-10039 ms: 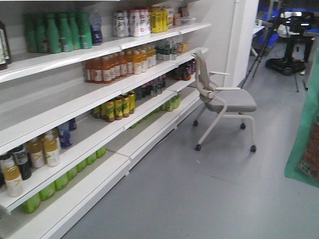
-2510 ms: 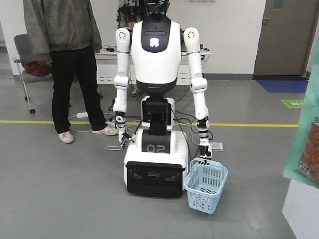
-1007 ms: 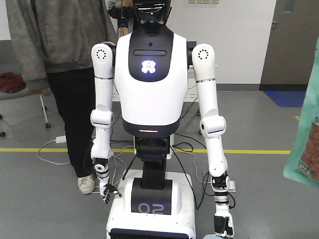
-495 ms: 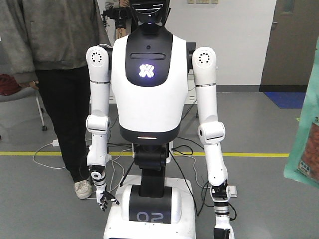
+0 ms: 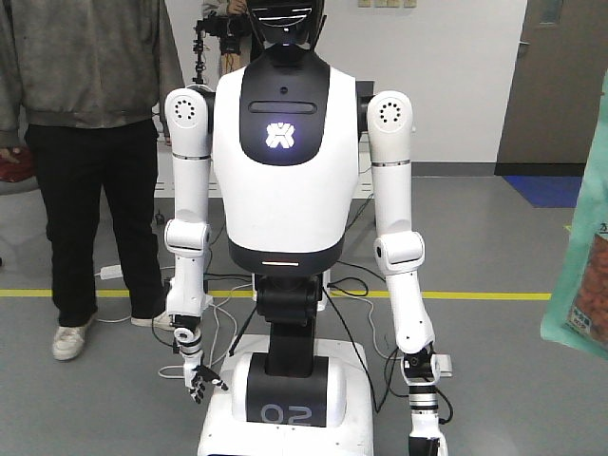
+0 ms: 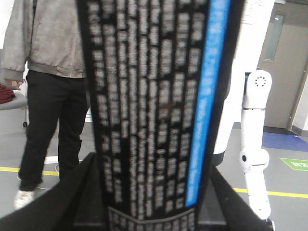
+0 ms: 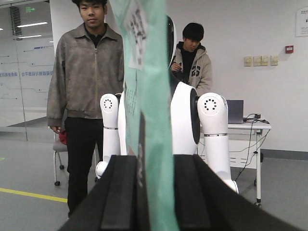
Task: Pick snacks and fruit into basket
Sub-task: 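Move closer until the light-blue basket is just below the grippers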
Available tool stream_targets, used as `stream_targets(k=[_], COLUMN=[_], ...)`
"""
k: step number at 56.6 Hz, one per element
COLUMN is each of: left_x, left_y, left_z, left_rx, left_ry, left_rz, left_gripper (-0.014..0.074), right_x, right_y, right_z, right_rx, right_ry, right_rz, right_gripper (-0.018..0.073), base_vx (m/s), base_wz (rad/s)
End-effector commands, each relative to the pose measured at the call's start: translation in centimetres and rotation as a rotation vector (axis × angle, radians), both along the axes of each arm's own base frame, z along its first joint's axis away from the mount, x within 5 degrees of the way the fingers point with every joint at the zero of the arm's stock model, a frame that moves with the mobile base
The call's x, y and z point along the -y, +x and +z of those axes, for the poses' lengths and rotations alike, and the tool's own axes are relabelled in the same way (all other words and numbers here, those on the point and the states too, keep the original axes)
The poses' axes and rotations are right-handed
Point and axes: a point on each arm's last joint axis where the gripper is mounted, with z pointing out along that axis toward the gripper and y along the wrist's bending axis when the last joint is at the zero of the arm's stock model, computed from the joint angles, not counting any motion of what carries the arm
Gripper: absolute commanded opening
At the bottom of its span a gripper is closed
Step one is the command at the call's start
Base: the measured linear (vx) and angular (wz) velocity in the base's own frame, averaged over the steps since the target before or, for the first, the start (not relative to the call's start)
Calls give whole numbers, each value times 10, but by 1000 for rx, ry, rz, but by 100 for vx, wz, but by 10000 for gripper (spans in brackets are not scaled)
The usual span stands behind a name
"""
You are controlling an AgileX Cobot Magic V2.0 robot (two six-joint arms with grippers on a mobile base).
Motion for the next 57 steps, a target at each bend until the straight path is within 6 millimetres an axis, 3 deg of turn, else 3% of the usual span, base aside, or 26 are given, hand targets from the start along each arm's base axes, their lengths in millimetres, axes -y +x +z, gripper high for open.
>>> stream_targets(k=[1, 57], left_x=[2, 2], left_y=[-2, -2], left_z=[19, 19], left_rx=[122, 122], left_ry=[1, 1], left_rz=[-21, -21], left_gripper=[3, 3], right_x=[3, 3], right_y=[-1, -1], right_z=[13, 13], right_rx=[57, 57], right_ry=[-48, -48], right_rz=[-37, -37], right_gripper=[-9, -9], base_vx=[0, 3], base_wz=[0, 0])
